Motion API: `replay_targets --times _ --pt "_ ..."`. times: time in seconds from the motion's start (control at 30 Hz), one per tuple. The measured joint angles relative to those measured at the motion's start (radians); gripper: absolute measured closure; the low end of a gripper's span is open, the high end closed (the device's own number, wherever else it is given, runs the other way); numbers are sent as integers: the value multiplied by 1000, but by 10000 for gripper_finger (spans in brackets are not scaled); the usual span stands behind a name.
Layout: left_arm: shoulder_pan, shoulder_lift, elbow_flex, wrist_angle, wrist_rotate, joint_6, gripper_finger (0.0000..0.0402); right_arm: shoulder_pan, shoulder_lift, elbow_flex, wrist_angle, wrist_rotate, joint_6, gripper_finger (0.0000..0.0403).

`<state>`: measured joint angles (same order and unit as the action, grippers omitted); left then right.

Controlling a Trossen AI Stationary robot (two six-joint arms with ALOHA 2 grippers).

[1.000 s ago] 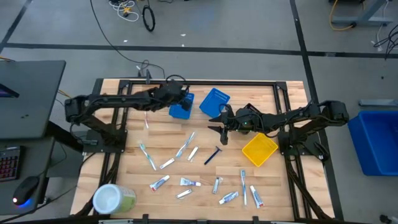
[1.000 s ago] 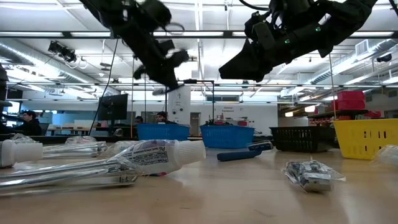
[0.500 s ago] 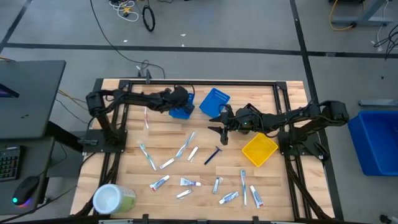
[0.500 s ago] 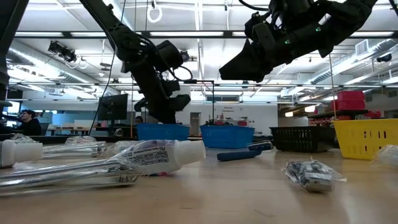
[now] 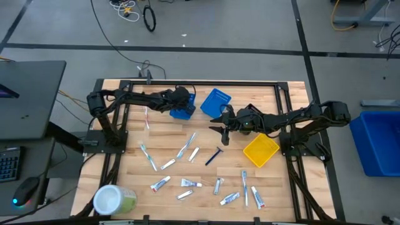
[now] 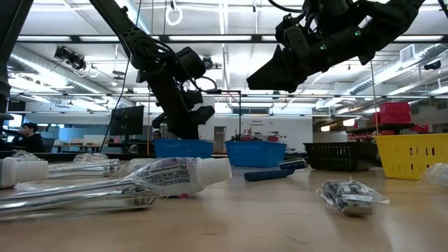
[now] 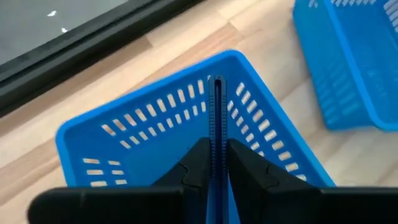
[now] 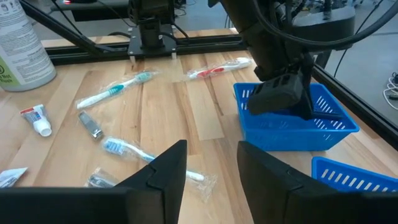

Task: Pick & Place Travel size toiletries
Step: Put the blue razor into the left blue basket

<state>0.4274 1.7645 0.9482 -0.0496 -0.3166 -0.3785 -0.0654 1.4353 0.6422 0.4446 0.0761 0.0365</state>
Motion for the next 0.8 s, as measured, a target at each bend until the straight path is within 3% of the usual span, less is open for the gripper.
replay_targets --times 0.53,0.8 --pt "0 0 0 -12 36 31 342 0 0 0 0 0 0 241" --pt "-1 0 0 -12 21 50 275 0 0 0 0 0 0 232"
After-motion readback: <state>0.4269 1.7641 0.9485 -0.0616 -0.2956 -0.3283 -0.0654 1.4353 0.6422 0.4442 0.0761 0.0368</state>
